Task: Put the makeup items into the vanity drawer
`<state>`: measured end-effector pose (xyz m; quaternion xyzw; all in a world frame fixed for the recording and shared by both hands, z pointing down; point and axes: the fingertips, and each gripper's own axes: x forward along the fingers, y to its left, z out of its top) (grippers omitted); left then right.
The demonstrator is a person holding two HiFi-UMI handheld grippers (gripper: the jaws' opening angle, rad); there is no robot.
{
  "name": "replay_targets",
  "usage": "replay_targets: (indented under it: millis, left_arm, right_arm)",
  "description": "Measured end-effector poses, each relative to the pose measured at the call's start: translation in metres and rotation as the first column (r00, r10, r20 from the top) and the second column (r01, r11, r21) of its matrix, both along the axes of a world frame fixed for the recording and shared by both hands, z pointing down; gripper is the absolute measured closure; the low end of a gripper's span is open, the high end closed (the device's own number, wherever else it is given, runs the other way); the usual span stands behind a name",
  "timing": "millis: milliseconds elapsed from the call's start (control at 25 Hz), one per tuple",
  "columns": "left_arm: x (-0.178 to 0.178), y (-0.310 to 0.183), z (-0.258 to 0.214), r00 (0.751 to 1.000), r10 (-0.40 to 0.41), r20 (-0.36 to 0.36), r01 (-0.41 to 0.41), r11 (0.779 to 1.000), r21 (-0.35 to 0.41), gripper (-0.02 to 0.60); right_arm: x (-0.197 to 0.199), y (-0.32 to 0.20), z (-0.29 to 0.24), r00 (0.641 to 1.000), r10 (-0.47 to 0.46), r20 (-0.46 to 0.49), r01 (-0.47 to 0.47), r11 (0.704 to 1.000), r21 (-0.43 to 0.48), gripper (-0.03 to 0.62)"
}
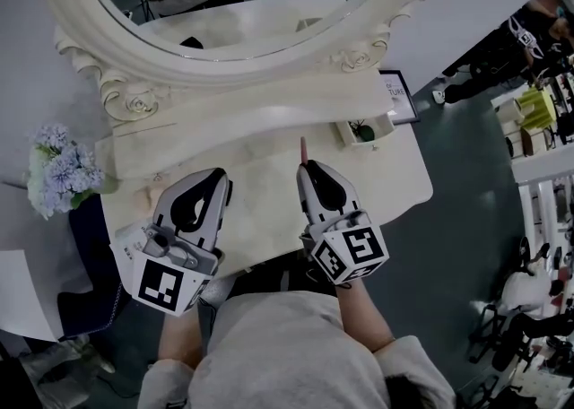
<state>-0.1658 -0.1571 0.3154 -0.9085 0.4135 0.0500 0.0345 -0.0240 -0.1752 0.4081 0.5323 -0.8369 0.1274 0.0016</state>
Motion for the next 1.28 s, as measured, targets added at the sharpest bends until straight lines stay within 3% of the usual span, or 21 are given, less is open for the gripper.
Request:
replay_targets:
  millis: [400,1280]
  left_arm:
    - [0.023,-0.006,-0.016,0.998,-0.058,-0.017,0.059,0.998,0.018,0.574]
    - [0.082,-0.009,-0.024,0.988,-0.157,-0.005,0.157,0.987,0.023,0.574]
  right_arm:
    - [0.031,-0.018,-0.020,0.999,-0.038,0.000,0.038,0.998,0.047,0.540]
    - [0.113,-0.048,-0.022,0.997,-0.077,-0.004,0.077,0.995,0.061,0.540]
